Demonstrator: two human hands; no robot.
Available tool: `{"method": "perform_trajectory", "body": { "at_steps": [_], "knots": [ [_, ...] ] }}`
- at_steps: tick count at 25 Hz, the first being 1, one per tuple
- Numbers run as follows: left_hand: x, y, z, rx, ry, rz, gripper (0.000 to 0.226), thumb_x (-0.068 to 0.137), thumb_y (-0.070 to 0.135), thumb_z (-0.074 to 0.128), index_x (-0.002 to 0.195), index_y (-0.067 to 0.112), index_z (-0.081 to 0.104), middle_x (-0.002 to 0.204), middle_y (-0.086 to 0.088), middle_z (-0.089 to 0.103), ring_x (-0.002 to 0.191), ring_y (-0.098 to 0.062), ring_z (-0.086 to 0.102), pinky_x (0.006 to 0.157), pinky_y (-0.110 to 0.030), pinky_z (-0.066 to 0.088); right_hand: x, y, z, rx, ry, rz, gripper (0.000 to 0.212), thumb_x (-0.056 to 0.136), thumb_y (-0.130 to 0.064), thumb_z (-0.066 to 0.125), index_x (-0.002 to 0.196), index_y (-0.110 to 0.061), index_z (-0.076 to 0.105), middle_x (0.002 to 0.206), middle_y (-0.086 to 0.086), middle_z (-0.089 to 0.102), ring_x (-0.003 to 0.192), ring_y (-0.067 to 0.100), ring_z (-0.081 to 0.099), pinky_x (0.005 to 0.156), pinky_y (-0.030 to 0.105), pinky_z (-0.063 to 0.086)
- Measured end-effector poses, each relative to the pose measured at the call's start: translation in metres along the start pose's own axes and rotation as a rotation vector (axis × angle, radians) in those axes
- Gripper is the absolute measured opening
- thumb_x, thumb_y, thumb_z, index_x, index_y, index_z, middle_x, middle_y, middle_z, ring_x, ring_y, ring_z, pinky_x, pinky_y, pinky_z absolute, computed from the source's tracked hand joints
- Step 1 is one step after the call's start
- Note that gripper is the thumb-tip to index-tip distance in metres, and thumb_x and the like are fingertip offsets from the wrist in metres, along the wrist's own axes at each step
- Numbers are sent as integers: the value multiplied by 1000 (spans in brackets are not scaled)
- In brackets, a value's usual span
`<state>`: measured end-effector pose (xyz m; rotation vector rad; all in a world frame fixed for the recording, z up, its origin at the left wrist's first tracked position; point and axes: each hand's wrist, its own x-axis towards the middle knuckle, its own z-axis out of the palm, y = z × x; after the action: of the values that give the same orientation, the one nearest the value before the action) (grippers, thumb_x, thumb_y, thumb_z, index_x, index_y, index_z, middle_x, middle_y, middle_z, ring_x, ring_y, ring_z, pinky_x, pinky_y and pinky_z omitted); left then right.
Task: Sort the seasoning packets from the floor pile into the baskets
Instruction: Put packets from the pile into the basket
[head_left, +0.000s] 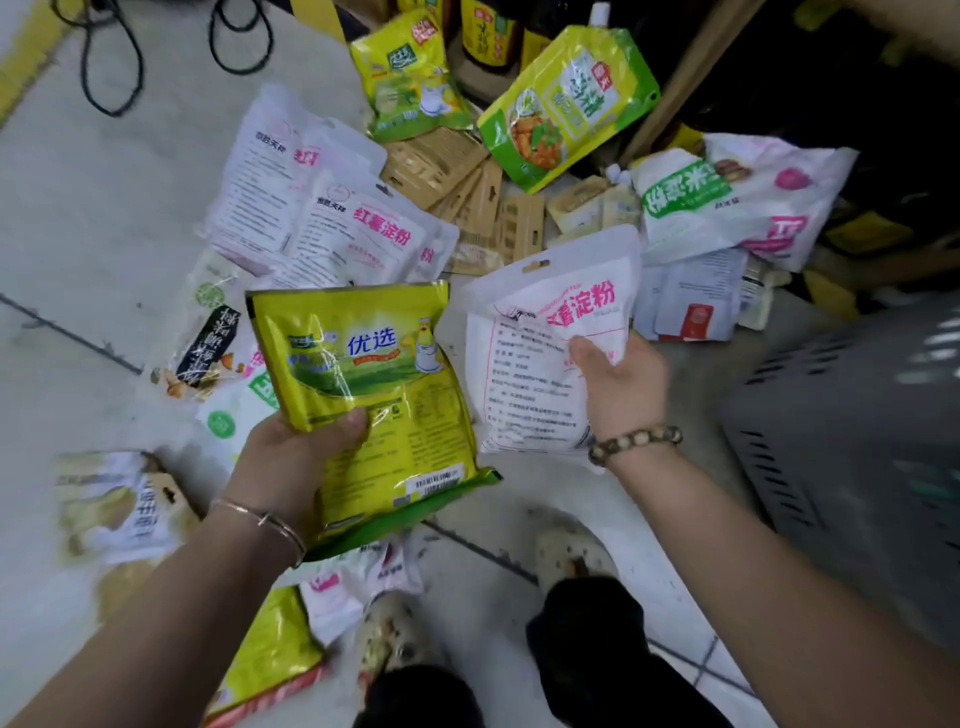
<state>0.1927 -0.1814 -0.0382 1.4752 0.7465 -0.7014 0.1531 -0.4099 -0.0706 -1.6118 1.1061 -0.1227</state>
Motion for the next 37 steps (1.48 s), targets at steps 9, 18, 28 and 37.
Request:
{"method": "perform_trajectory", "body": {
  "at_steps": [9, 18, 28, 37],
  "knots": [
    [-153, 93, 44, 155, -121, 94, 17, 79, 1, 62, 89, 13, 68, 74, -2, 74, 64, -20, 70, 53, -33, 57, -81, -109, -129, 40, 202, -17, 22, 87, -11, 62, 72, -25, 57, 70, -8, 60, 69, 10, 56, 68, 27, 48],
    [-249, 80, 224, 494, -402, 340, 26, 76, 2, 71, 82, 26, 65, 67, 20, 69, 65, 5, 64, 65, -21, 51, -72, -92, -357, -63, 608, 60, 6, 87, -16, 61, 89, -17, 66, 72, -17, 59, 69, 0, 55, 67, 14, 41],
    [-217, -48, 461, 1062, -708, 495, 53, 79, 10, 68, 128, 15, 50, 121, -7, 62, 113, -26, 56, 95, -35, 43, -22, 54, -506, -56, 941, 406, 16, 88, -17, 57, 98, -10, 67, 86, 1, 64, 78, 14, 58, 66, 23, 41],
    [-180, -114, 538, 1381, -679, 620, 81, 81, 23, 70, 147, 21, 23, 142, -11, 43, 123, -33, 46, 99, -44, 40, 13, 112, -518, -151, 926, 571, 47, 82, -11, 51, 128, -13, 44, 106, 5, 58, 78, 19, 54, 65, 28, 41]
  ]
}}
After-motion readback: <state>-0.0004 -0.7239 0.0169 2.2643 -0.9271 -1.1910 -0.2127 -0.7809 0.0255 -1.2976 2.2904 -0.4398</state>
